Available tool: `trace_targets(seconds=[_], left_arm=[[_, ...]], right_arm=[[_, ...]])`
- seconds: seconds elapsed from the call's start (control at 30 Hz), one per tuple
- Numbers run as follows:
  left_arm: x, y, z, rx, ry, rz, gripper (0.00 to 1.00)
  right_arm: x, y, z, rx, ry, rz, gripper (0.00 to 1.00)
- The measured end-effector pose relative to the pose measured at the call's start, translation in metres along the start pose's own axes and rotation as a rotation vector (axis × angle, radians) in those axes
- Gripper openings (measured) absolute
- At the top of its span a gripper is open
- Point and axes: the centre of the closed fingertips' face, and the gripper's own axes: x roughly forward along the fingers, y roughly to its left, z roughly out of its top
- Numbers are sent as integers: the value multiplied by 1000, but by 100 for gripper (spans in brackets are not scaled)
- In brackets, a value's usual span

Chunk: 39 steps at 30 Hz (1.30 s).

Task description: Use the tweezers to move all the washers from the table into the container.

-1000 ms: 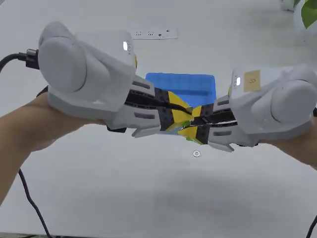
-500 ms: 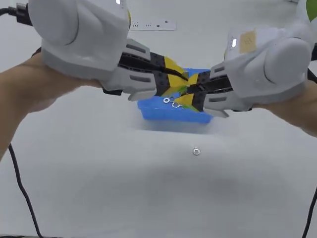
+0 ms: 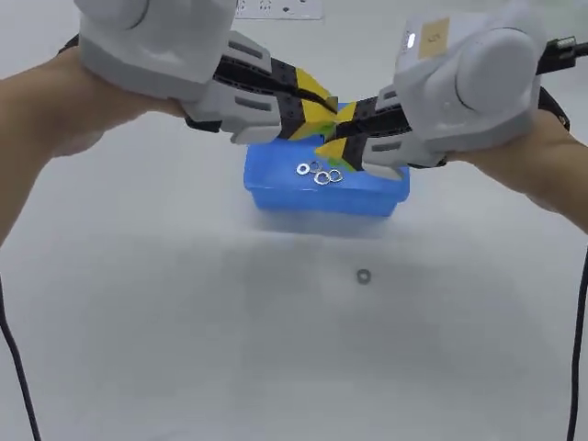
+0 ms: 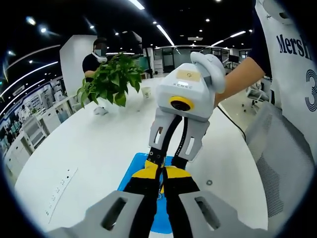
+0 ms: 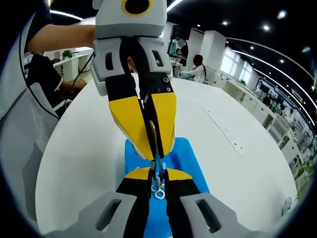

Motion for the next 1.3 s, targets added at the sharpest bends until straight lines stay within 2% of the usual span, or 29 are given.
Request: trace_targets(seconds=[0.2, 0.47, 0.63, 0.97, 1.2, 1.3], left_arm=[[12, 7, -17, -33, 5, -15, 7], [17, 7, -25, -48, 16, -27, 7], [17, 7, -24, -48, 12, -24, 7], [11, 1, -18, -26, 16, -27, 7], [4, -7, -6, 3, 18, -34, 7], [-1, -12, 3, 17, 14, -35, 7]], right_arm=[[13, -5, -18, 22, 23, 20, 11], [16, -2, -25, 33, 38, 33, 11], [15, -1, -23, 70, 30, 38, 11], [7, 4, -18, 65, 28, 32, 12], [-5, 9, -8, 48, 17, 31, 12], [-12, 13, -3, 41, 8, 25, 12]])
